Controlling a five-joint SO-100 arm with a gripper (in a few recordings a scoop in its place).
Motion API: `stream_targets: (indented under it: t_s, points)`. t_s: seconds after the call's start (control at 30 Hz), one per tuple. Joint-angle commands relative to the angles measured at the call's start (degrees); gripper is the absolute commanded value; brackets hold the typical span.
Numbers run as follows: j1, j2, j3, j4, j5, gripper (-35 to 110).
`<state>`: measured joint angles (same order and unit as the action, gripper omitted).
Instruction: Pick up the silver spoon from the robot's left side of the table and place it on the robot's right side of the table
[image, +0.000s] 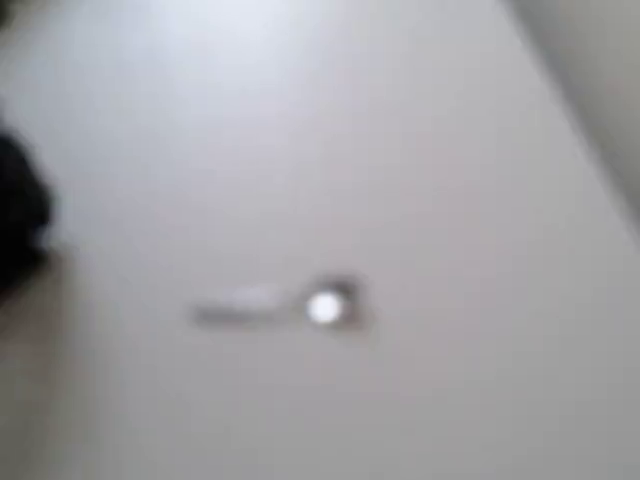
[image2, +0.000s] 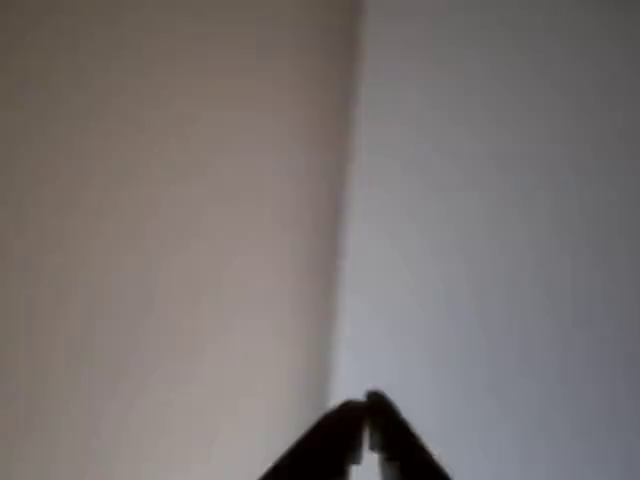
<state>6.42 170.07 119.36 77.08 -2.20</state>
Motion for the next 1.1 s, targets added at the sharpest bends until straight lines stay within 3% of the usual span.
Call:
stream_targets:
  t_s: [0.0,0.1,0.3,1.07]
  points:
    - [3.7,18.6,35.9,0.1,-0.3,-2]
    - [5.0,18.6,40.3,3.4,-0.8,-2]
    - [6.6,18.5,49.7,0.4,-1.9,-2]
    - [7.6,18.5,49.6,0.6,-1.4,-2]
